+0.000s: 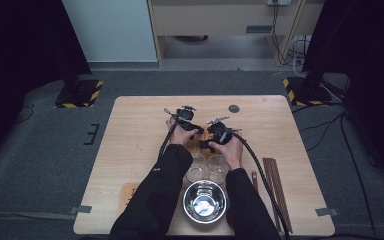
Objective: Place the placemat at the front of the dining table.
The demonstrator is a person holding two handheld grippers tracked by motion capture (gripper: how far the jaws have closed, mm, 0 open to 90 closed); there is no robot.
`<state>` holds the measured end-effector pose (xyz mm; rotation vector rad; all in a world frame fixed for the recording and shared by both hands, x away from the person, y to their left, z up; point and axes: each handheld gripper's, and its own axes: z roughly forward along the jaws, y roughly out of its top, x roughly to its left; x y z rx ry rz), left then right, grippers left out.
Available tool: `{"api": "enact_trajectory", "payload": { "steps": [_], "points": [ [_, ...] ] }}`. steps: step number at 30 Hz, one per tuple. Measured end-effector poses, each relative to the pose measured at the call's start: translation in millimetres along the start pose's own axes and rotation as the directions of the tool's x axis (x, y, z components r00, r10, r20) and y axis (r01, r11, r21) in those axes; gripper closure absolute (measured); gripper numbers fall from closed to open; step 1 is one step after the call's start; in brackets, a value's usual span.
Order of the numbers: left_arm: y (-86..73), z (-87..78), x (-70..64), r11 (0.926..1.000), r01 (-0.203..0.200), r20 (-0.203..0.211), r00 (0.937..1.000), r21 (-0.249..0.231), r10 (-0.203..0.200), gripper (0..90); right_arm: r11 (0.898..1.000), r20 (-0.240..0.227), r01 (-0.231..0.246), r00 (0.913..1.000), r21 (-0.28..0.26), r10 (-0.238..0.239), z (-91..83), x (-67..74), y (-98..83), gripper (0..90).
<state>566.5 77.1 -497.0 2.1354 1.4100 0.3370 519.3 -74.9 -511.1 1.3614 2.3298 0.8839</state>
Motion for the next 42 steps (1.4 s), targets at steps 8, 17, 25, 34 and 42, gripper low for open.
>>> {"api": "enact_trajectory", "payload": {
  "steps": [8, 17, 25, 34, 42],
  "points": [
    [-4.4, 5.0, 3.1, 0.9998, 0.015, 0.021, 0.9997, 0.01, -0.015, 16.4, 1.0, 0.001, -0.001, 1.0, 0.023, 0.001, 2.7, 0.9, -1.1, 7.4],
    [-8.0, 8.6, 5.5, 0.9993, 0.03, 0.035, 0.9989, 0.021, -0.03, 16.1, 0.999, -0.016, -0.015, 0.9998, 0.041, 0.015, 4.8, -0.2, -2.1, 7.4],
    [-8.2, 7.7, 6.3, 0.9994, 0.032, 0.022, 0.9992, 0.009, -0.032, 15.4, 0.999, -0.012, -0.019, 0.9997, 0.031, 0.02, 4.3, 0.2, -2.3, 15.3],
    [-9.0, 0.5, 11.2, 0.9988, 0.044, 0.013, 0.999, -0.021, -0.043, 15.6, 0.999, -0.021, -0.041, 0.9989, 0.011, 0.041, 1.8, -3.3, -4.4, 15.0],
    [-7.9, -10.6, 12.8, 0.999, -0.001, 0.01, 0.9999, -0.046, 0.001, 14.3, 0.999, -0.01, -0.048, 0.9988, -0.011, 0.048, 0.6, -12.9, -11.7, 14.3]
  ]
}}
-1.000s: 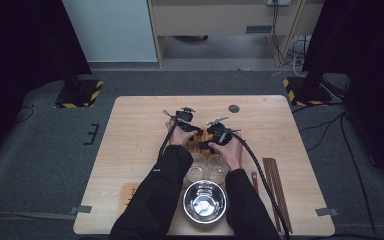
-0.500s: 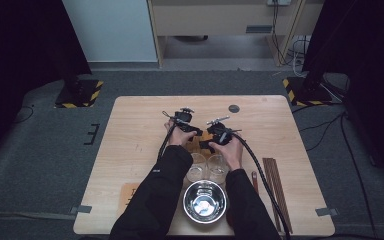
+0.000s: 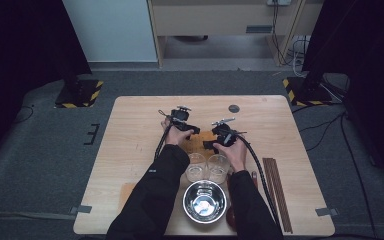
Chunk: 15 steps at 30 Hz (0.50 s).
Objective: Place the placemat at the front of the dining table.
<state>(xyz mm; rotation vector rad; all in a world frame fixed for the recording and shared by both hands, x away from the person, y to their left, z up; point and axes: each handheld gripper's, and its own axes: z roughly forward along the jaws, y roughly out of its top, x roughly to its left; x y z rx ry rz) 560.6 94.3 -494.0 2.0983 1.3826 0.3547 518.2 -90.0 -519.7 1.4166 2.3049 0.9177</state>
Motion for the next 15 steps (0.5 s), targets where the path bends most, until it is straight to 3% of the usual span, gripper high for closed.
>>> {"api": "enact_trajectory", "payload": {
  "steps": [5, 15],
  "points": [
    [-5.2, -4.9, 5.4, 0.9985, -0.05, -0.014, 0.9987, -0.02, 0.05, 14.9, 1.0, 0.034, 0.011, 0.9993, 0.001, -0.011, -1.2, -5.1, -1.7, 14.0],
    [-16.7, -5.8, 19.1, 0.9972, -0.074, -0.018, 0.9971, 0.016, 0.074, 14.4, 1.0, 0.071, 0.018, 0.9973, 0.012, -0.019, -0.6, -11.6, -3.4, 13.6]
  ]
}}
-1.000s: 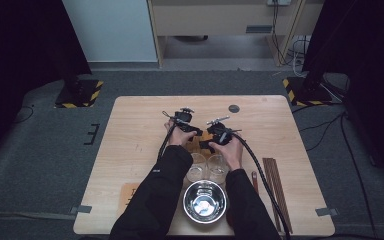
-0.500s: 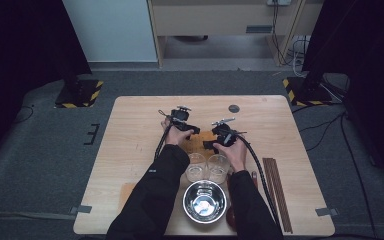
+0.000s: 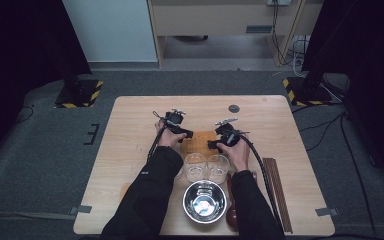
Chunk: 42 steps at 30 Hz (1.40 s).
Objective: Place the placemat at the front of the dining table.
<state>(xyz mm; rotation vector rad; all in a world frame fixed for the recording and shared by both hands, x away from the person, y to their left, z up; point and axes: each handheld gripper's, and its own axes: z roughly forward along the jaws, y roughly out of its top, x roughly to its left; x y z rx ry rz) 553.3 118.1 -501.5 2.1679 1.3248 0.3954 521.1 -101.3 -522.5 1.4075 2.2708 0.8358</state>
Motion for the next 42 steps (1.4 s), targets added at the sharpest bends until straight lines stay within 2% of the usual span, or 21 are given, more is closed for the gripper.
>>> {"api": "enact_trajectory", "payload": {
  "steps": [5, 8, 16, 22, 25, 34, 42],
  "points": [
    [-5.2, -0.7, 4.4, 1.0, -0.009, -0.003, 1.0, 0.001, 0.009, 14.2, 1.0, 0.008, 0.002, 1.0, 0.005, -0.002, 0.8, -0.9, -0.6, 13.3],
    [-10.9, 2.3, 7.0, 0.9996, -0.008, 0.004, 1.0, 0.029, 0.008, 14.1, 1.0, 0.014, 0.0, 0.9999, 0.009, -0.001, 2.4, -0.7, -1.0, 13.1],
    [-16.2, 5.9, 10.6, 0.9979, -0.019, 0.005, 0.9998, 0.063, 0.018, 13.2, 1.0, 0.02, -0.011, 0.9997, 0.009, 0.011, 4.0, -2.5, -1.0, 11.9],
    [-18.2, 7.5, 11.3, 0.9982, -0.005, 0.022, 0.9998, 0.059, 0.004, 11.1, 1.0, 0.025, -0.005, 0.9997, 0.009, 0.005, 3.5, -1.2, -1.0, 12.9],
    [-18.6, 8.0, 9.7, 0.9982, -0.011, 0.031, 0.9995, 0.06, 0.009, 9.7, 1.0, 0.025, -0.006, 0.9997, 0.008, 0.006, 3.4, -1.1, -1.1, 13.0],
    [-19.9, 6.6, 11.7, 0.9975, -0.018, 0.024, 0.9996, 0.068, 0.016, 7.5, 1.0, 0.023, -0.005, 0.9997, 0.008, 0.005, 2.8, 0.0, -2.0, 12.8],
    [-19.5, 9.1, 12.5, 0.9988, 0.001, -0.01, 0.9999, 0.049, 0.0, 4.7, 1.0, 0.02, -0.016, 0.9997, 0.012, 0.016, 4.7, -1.4, -0.9, 10.4]
  ]
}}
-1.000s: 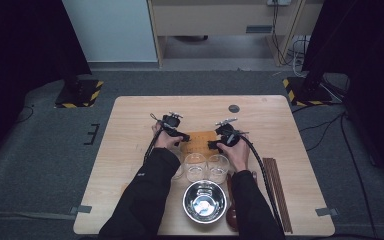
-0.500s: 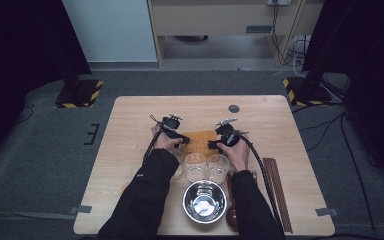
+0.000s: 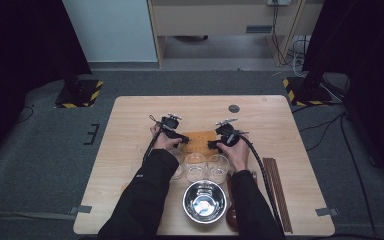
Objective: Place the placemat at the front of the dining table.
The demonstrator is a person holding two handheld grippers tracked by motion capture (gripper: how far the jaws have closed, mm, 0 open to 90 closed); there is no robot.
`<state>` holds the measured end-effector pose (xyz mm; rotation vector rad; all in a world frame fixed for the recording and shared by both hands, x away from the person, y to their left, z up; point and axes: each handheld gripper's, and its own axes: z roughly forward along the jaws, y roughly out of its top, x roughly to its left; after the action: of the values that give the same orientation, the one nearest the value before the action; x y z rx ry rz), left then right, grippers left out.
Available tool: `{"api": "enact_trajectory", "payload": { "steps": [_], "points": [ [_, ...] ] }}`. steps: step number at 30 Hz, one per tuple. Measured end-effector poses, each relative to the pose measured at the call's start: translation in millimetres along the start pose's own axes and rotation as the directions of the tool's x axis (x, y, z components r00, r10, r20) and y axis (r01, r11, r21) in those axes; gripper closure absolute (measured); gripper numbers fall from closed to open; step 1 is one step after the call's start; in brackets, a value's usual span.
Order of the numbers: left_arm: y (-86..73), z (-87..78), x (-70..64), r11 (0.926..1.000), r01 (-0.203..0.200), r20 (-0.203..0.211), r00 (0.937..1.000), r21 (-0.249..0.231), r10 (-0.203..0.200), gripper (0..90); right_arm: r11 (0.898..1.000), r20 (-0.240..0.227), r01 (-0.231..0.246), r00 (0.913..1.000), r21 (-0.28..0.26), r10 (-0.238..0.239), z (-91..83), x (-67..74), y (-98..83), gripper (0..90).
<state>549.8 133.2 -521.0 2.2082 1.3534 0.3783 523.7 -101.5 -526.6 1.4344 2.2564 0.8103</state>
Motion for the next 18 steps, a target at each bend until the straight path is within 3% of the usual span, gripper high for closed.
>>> {"api": "enact_trajectory", "payload": {
  "steps": [5, 8, 18],
  "points": [
    [0.6, 0.0, -0.5, 1.0, 0.0, -0.019, 0.9998, -0.007, 0.0, 4.8, 1.0, -0.002, -0.01, 1.0, -0.011, 0.01, 2.0, -1.1, 0.2, 10.5],
    [0.5, -0.5, -0.8, 0.9999, 0.015, -0.004, 0.9999, -0.009, -0.015, 8.0, 1.0, 0.002, -0.01, 1.0, -0.014, 0.01, 1.6, -0.1, 0.0, 11.2],
    [-5.3, -4.7, -0.2, 1.0, 0.001, 0.008, 1.0, -0.01, -0.001, 8.4, 1.0, 0.008, -0.006, 0.9999, -0.014, 0.006, 1.0, 1.3, 0.0, 11.2]
  ]
}}
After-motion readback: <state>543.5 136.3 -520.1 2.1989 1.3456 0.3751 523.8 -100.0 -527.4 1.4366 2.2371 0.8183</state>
